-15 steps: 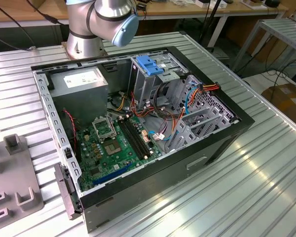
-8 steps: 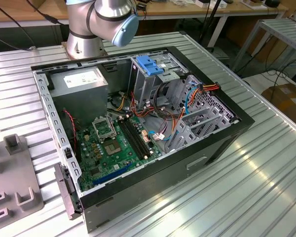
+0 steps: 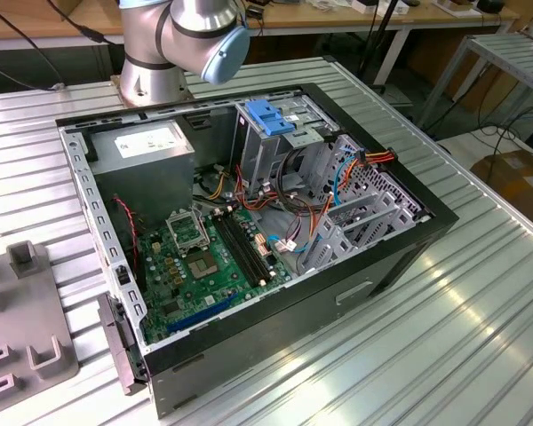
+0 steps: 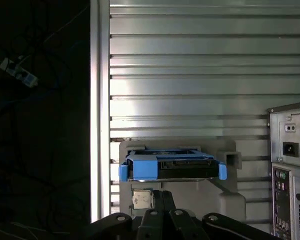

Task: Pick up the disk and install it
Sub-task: 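Pick up the disk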

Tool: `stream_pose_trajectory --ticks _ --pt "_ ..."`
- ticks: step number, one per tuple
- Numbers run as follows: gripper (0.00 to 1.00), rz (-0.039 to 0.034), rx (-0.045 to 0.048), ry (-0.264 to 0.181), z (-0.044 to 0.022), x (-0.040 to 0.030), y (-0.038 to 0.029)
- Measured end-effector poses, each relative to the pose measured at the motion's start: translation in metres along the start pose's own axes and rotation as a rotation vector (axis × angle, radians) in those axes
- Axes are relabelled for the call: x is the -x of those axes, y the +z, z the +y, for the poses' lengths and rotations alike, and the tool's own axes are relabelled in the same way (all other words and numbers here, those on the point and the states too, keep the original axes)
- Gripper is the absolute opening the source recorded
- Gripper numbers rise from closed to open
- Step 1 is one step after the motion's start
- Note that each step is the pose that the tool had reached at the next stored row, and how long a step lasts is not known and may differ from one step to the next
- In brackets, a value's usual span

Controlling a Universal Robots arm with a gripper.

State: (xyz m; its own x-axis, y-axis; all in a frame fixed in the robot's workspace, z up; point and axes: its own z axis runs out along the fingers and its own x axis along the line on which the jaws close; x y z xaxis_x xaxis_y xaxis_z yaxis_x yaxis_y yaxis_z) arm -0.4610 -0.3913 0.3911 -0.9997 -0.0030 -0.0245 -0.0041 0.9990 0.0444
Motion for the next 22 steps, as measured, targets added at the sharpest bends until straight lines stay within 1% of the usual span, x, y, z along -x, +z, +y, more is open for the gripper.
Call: stream_pose_trajectory --ticks 10,12,14,15,22 --pt "0.11 0.0085 0.0041 -0.189 0.0 0.0 0.0005" --pt "0.11 0.0111 0.0046 -0.247 0.0 0.0 0.0007" --pt "0.11 0.0145 0.0047 -0.318 0.0 0.0 0.0009" --pt "0.11 0.0157 0.0046 -0.343 0.0 0.0 0.001" --pt "0.11 0.0223 0.0031 -0.479 -0.0001 0.0 0.0014"
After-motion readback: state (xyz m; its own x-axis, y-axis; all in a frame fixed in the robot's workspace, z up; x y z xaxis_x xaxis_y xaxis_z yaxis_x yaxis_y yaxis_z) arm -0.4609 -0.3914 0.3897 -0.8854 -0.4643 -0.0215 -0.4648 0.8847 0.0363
